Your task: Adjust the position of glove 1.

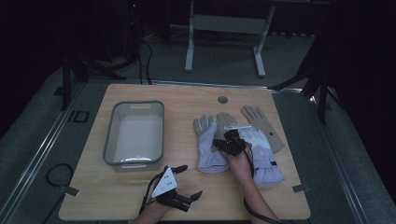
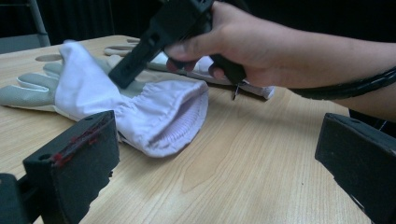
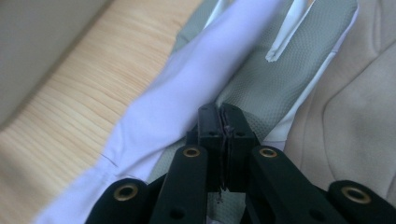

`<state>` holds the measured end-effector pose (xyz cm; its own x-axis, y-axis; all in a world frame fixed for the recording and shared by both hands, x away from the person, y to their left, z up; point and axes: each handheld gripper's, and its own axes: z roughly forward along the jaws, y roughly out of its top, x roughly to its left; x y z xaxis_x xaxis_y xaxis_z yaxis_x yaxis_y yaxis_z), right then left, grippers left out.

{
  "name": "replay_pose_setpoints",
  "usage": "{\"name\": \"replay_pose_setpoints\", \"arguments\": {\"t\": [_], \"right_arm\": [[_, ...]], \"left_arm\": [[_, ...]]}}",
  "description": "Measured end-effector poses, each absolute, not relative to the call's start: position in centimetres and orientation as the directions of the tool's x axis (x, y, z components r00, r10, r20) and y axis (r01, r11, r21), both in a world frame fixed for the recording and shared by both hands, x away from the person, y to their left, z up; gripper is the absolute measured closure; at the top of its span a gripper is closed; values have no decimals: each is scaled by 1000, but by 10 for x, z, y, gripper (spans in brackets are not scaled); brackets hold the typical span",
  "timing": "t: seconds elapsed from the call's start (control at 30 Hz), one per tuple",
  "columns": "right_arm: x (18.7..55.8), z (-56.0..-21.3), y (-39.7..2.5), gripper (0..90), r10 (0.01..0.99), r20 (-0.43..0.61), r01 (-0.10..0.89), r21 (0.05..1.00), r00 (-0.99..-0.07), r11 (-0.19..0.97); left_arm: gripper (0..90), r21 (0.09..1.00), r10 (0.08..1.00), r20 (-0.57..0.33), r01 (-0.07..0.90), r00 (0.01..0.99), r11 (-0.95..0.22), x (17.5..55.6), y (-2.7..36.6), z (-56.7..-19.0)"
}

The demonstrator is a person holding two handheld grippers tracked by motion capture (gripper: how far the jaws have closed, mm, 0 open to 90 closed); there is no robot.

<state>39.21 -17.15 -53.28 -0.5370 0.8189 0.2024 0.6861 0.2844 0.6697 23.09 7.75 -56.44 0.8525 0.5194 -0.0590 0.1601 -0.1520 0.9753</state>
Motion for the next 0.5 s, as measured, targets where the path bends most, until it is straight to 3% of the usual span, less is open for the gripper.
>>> {"name": "replay_pose_setpoints", "arguments": {"t": [0.2,0.27,0.5], "right_arm": [[392,-534,-172,770,815,202,686,666,-544,293],[390,-528,-175,704,805,200,676,672,-559,303],[381,-499,-196,598,779,149,622,700,-609,352]], "left_arm": [[0,975,519,-62,162,853,-150,231,77,-564],[0,975,520,-63,163,852,-150,231,77,-564],[0,976,521,-62,161,851,-148,231,77,-564]]}}
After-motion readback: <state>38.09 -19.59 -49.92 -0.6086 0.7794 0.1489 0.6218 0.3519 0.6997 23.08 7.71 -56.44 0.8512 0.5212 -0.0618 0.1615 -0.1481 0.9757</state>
